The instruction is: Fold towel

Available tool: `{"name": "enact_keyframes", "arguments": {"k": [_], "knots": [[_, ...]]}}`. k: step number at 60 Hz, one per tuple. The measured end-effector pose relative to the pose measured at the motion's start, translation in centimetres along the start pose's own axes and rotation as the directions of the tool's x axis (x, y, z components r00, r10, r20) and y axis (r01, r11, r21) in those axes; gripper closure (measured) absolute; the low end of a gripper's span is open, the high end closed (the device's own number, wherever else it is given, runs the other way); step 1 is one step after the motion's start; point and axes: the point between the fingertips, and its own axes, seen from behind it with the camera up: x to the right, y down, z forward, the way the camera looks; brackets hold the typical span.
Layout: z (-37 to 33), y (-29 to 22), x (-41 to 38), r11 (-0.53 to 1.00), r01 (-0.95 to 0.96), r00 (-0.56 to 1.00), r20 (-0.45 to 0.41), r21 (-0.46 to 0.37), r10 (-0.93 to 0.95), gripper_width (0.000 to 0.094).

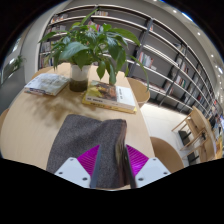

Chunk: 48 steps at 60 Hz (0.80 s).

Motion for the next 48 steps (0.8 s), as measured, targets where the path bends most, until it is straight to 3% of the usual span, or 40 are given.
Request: {"name": "enact_keyframes", "arguments": {"k": [4,7,14,24,38,48], "knots": [[-2.1,-1.6,-0.1,0.999,0.002,1.0,0.022,0.048,-0.003,0.0173],[-4.0,-3.3,-0.1,0.996,-0.034,0.999,0.039,0.083,0.031,0.008],[-10.8,-8.4,0.2,0.974,-0.117,0.991,0.08,0.192,0.103,0.0091],[-20.5,-11.3,-0.5,0.937,-0.201,0.976,0.142,0.285,0.166,0.0093],[-29.7,-8.4,-4.2,0.916,-0.244,0.959,0.221,0.317,0.179,0.0094],[-33.0,-3.8,-6.0,0.93,-0.231,0.965,0.189,0.285,0.182,0.0093]]}}
